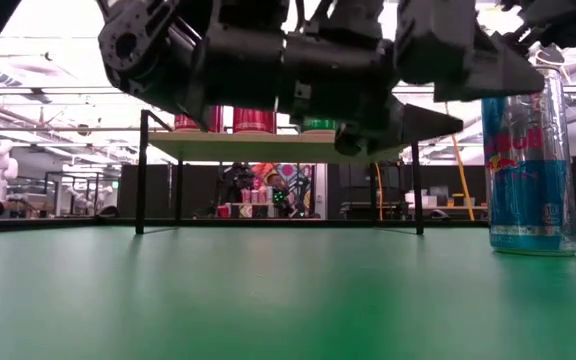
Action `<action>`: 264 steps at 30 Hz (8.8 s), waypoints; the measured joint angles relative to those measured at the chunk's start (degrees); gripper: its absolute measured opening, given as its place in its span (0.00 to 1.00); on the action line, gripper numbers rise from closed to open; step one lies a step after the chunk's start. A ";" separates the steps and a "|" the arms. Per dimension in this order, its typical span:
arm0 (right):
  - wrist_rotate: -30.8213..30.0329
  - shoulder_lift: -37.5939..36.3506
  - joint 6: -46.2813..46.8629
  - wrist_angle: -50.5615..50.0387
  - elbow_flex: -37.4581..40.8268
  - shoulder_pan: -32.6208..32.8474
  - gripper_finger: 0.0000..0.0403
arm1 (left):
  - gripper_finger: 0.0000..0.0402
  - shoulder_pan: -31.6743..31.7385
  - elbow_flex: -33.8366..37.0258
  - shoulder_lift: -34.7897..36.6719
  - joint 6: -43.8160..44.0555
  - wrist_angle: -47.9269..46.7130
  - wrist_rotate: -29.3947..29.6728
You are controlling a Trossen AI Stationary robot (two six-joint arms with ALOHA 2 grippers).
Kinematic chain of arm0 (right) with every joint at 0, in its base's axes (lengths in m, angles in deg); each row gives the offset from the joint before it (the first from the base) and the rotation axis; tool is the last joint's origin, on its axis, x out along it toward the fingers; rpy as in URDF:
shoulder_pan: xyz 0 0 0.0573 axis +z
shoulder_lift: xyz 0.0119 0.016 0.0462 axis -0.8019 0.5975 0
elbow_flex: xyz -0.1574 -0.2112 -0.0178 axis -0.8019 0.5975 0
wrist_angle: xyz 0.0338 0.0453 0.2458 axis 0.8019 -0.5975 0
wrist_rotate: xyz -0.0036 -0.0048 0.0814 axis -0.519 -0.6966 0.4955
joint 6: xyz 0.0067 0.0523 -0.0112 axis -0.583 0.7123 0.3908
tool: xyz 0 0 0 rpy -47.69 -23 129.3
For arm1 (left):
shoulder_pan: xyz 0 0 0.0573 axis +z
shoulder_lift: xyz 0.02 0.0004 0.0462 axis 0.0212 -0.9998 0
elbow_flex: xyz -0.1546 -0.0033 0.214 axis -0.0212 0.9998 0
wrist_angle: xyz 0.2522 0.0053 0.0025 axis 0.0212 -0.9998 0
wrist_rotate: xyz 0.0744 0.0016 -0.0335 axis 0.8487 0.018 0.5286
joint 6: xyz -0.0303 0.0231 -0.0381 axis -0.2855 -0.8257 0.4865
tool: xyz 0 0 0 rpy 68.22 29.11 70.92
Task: Place canned beverage on shelf
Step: Put the blue soda can on the shelf aligned with the other blue soda can
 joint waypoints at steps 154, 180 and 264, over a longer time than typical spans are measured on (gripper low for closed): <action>-13.37 7.24 -9.23 17.31 -8.82 -9.63 0.75 | 0.57 4.43 -1.70 11.28 -6.79 -2.75 22.75; -21.45 15.85 -14.70 38.03 -5.92 -9.45 0.66 | 0.57 4.41 -1.86 11.36 -1.89 -4.67 28.82; 13.26 20.69 -30.51 37.93 -8.11 -57.14 0.60 | 0.95 0.70 -1.83 11.39 1.09 -13.35 -1.54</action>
